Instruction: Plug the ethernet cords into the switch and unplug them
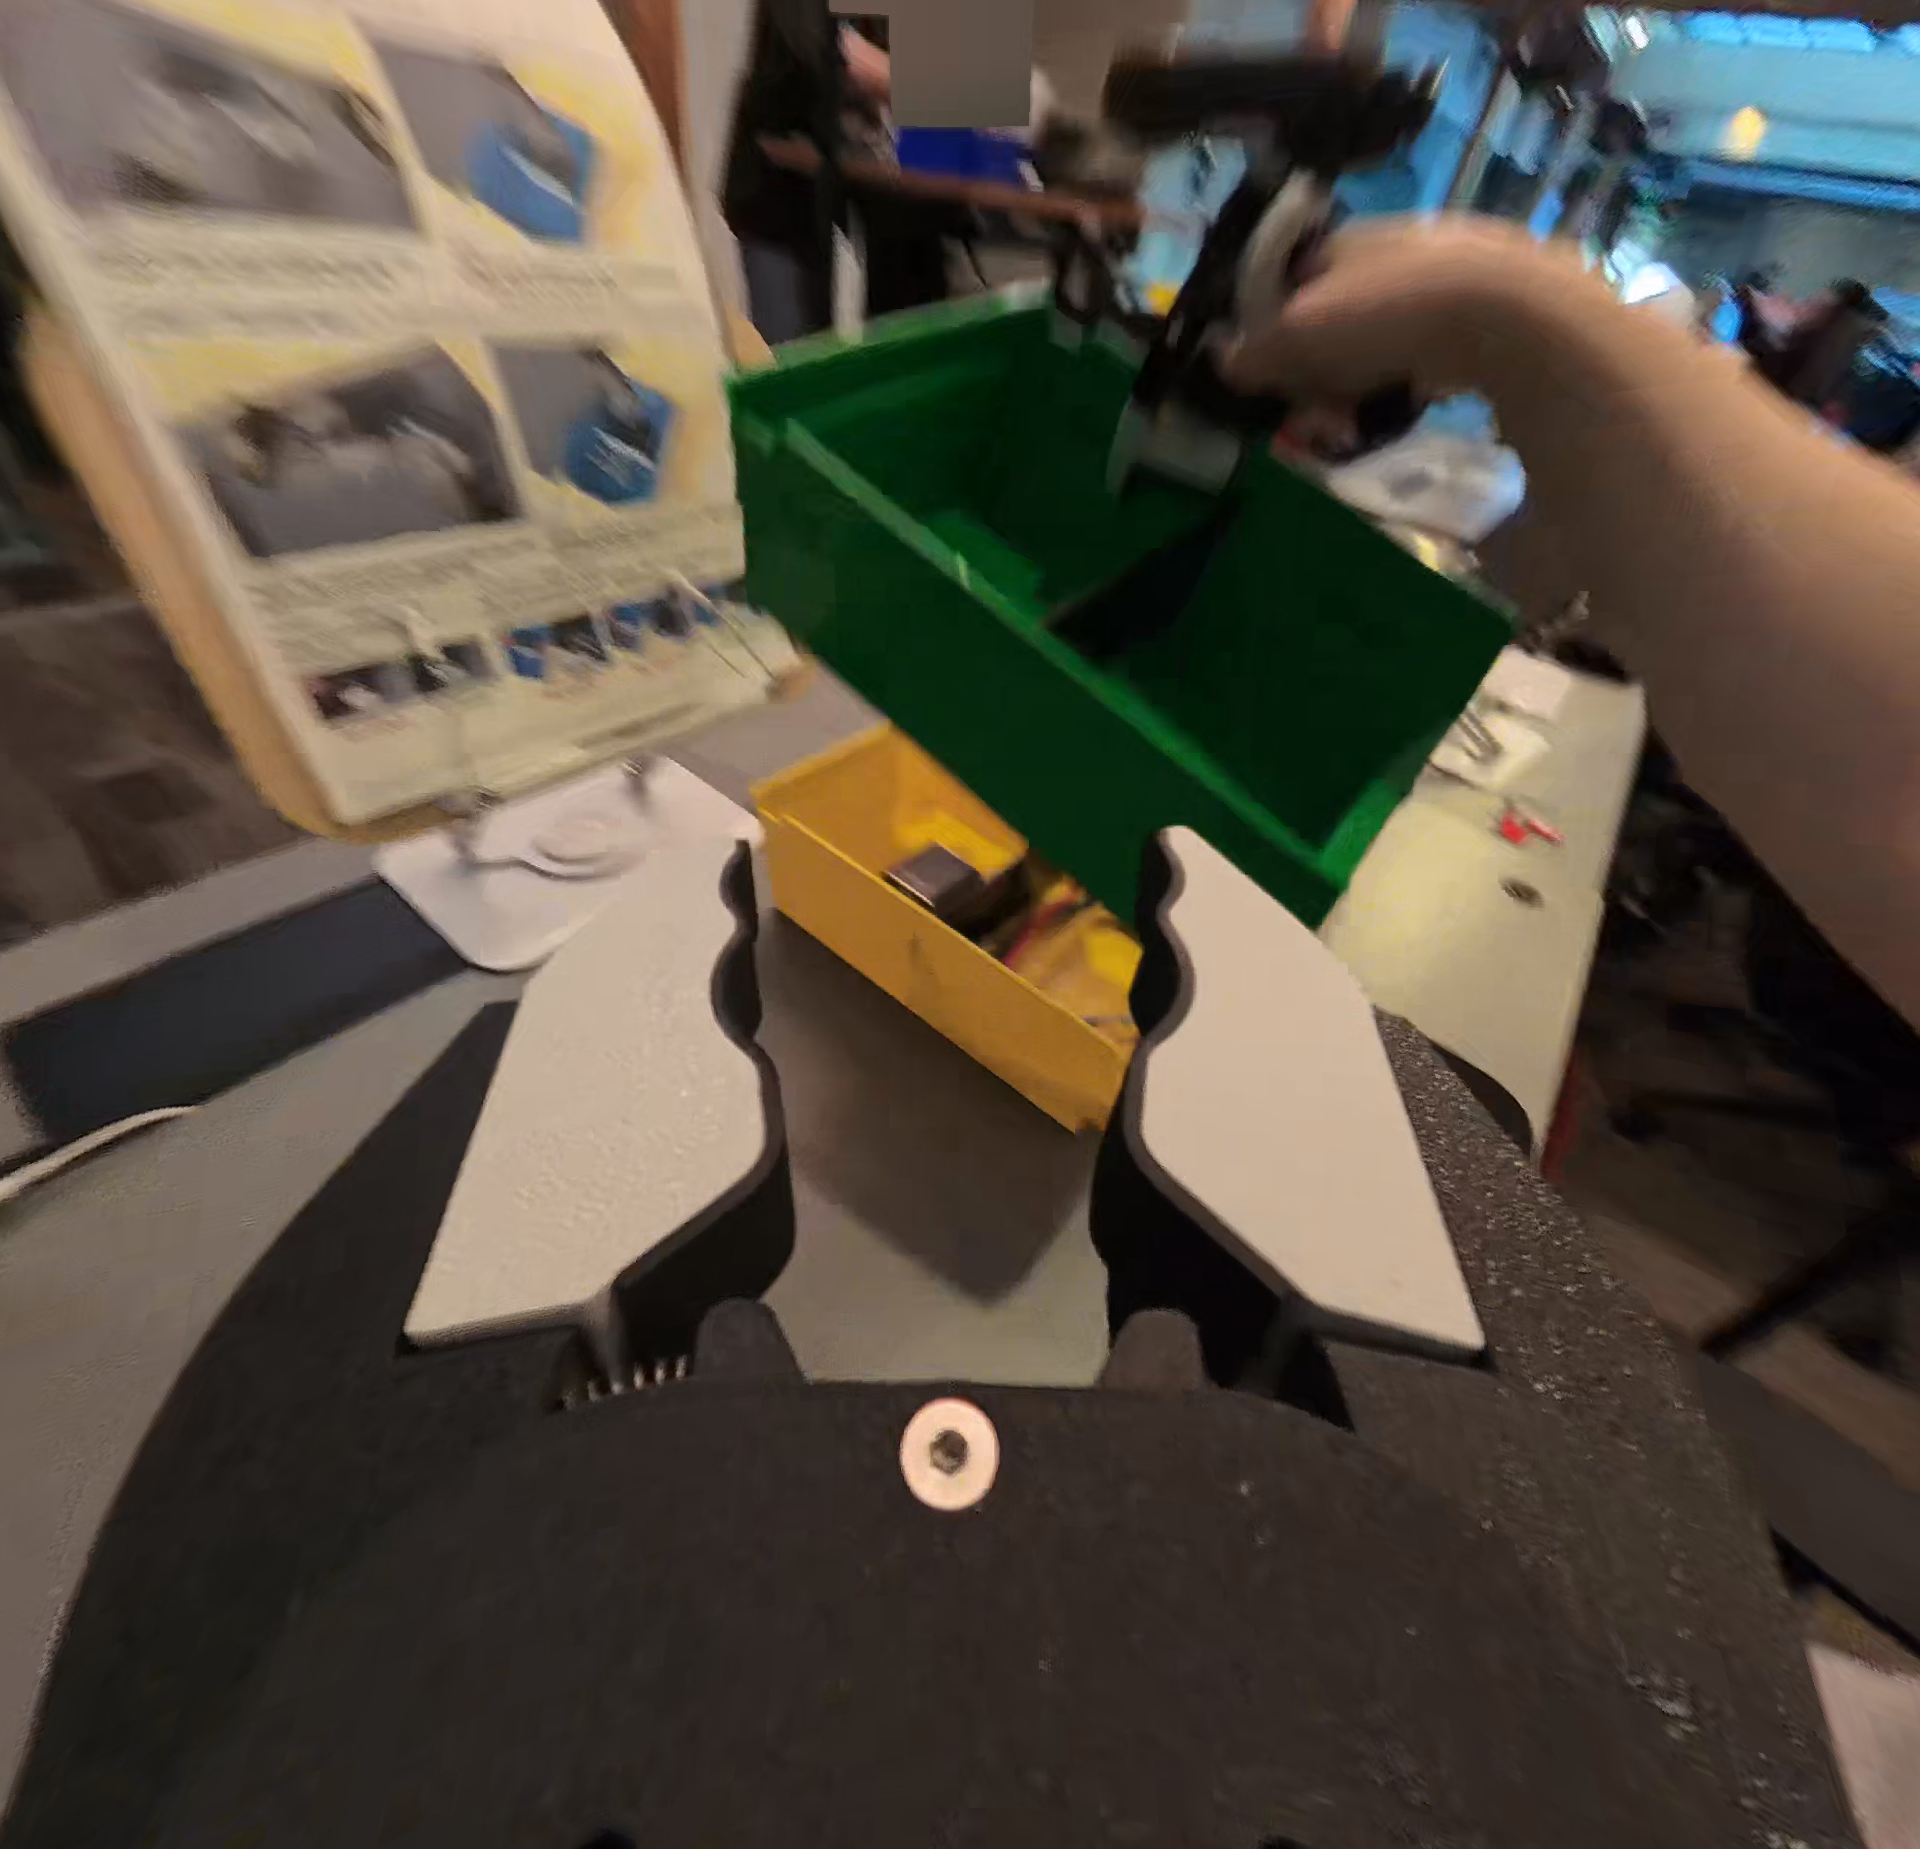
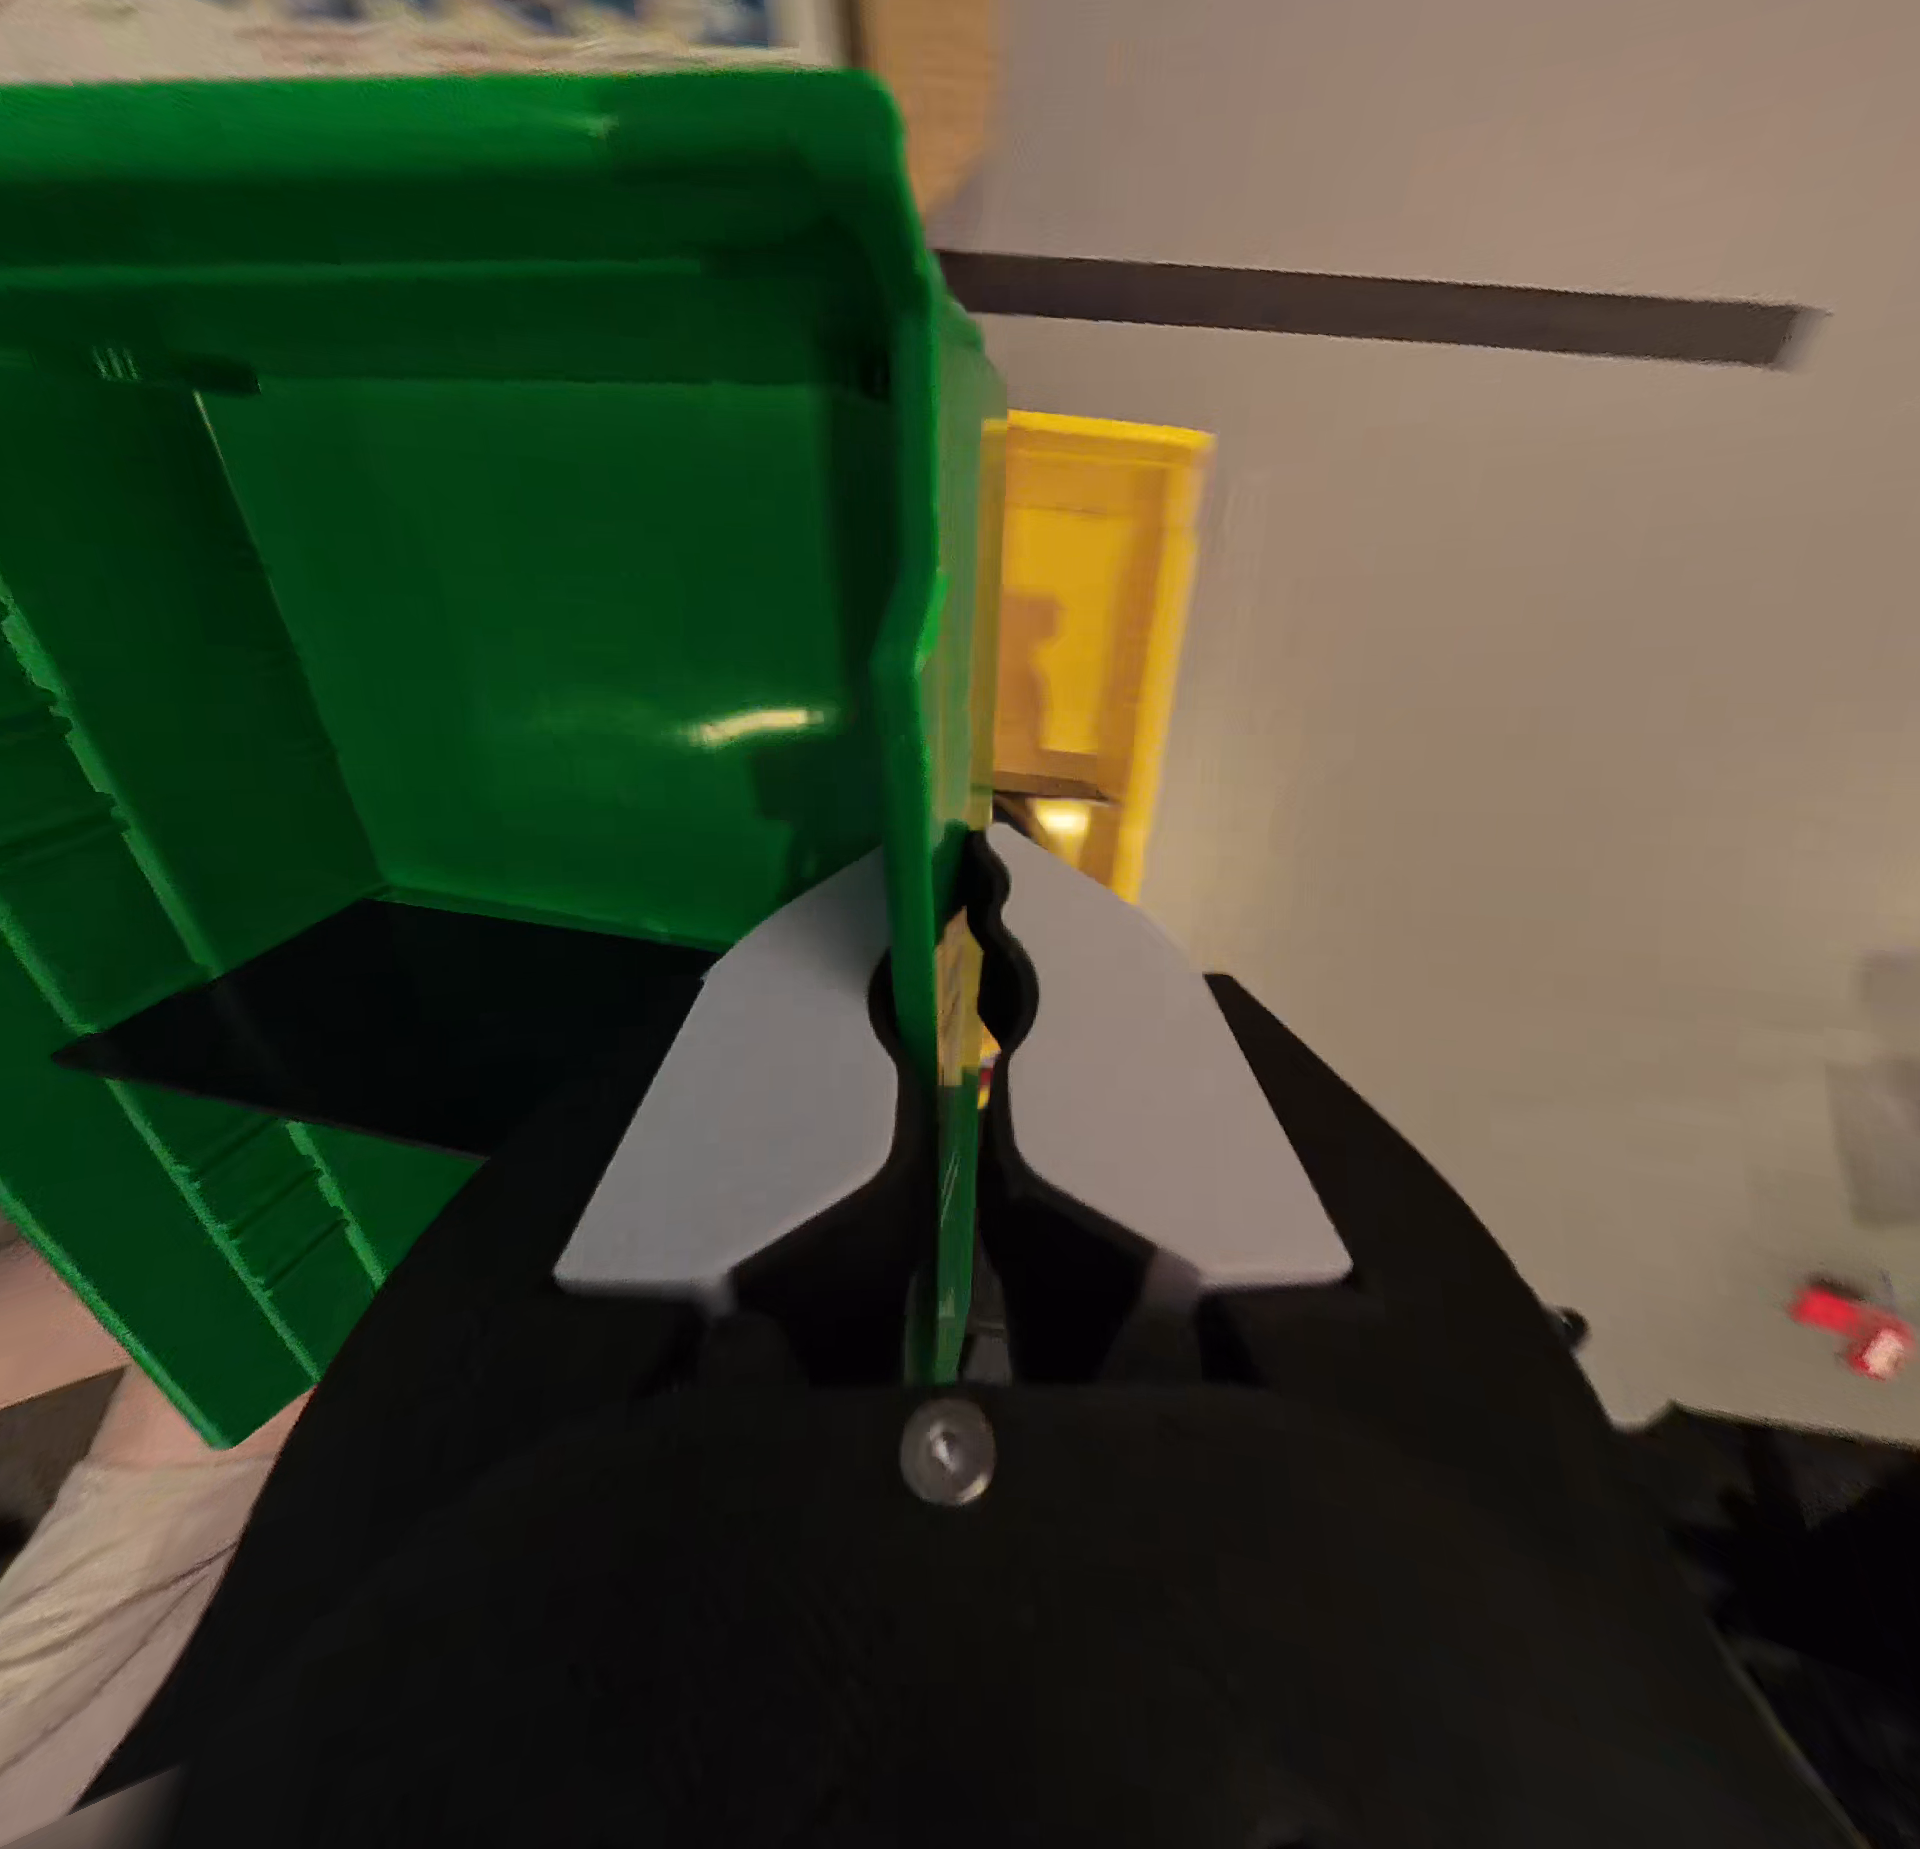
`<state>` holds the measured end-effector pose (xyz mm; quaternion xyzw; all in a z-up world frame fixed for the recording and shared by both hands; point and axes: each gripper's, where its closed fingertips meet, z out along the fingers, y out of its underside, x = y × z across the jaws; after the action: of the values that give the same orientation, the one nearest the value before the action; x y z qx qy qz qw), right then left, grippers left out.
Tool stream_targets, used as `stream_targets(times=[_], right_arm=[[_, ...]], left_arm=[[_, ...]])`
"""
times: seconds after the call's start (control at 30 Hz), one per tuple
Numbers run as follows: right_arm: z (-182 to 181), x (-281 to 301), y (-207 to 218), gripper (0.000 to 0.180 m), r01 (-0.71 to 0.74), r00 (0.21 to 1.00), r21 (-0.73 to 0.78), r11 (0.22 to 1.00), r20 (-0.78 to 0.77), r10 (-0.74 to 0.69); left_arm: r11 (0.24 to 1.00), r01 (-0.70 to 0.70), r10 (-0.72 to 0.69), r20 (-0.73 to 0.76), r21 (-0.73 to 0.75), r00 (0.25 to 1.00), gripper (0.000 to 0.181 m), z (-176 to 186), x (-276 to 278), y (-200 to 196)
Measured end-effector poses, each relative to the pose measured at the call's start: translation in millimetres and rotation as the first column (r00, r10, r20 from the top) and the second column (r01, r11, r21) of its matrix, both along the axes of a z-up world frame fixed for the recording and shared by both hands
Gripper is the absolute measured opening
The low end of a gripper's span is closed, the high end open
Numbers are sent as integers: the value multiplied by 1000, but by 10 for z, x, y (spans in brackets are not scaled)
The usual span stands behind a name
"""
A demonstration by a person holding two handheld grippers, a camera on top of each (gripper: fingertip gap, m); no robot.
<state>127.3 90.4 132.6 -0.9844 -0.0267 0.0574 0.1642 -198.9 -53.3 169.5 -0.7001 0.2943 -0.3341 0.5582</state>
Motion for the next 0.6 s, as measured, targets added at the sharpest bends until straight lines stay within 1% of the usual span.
stream_targets(times=[0.07,0.13,0.2,0.27,0.4,0.5,0.53,0.6], right_arm=[[83,635,-162,7,109,994,16,994,14,-109],[54,1200,-361,7,209,978,6,978,19,-210],[-58,1676,-563,7,294,955,-21,955,40,-293],[-216,2060,-757,7,354,934,-62,933,81,-349],[-558,2597,-1026,7,428,899,-125,895,154,-409],[-824,2832,-1134,7,454,887,-161,876,180,-426],[-914,2880,-1152,7,454,887,-175,874,181,-425],[-1090,2933,-1160,7,446,893,-201,872,171,-417]], left_arm=[[989,89,-96,-52,-117,994,69,-267,315,194],[970,77,-98,-81,-229,992,74,-513,601,478],[964,59,-86,-96,-258,992,71,-718,910,702],[941,94,-153,-161,-326,975,72,-1034,1213,766],[883,70,-219,-275,-464,936,80,-1673,1561,880],[848,29,-272,-387,-530,881,87,-2128,1697,910],[840,6,-281,-425,-543,860,90,-2252,1712,924],[828,-14,-292,-451,-561,844,88,-2424,1759,950]])
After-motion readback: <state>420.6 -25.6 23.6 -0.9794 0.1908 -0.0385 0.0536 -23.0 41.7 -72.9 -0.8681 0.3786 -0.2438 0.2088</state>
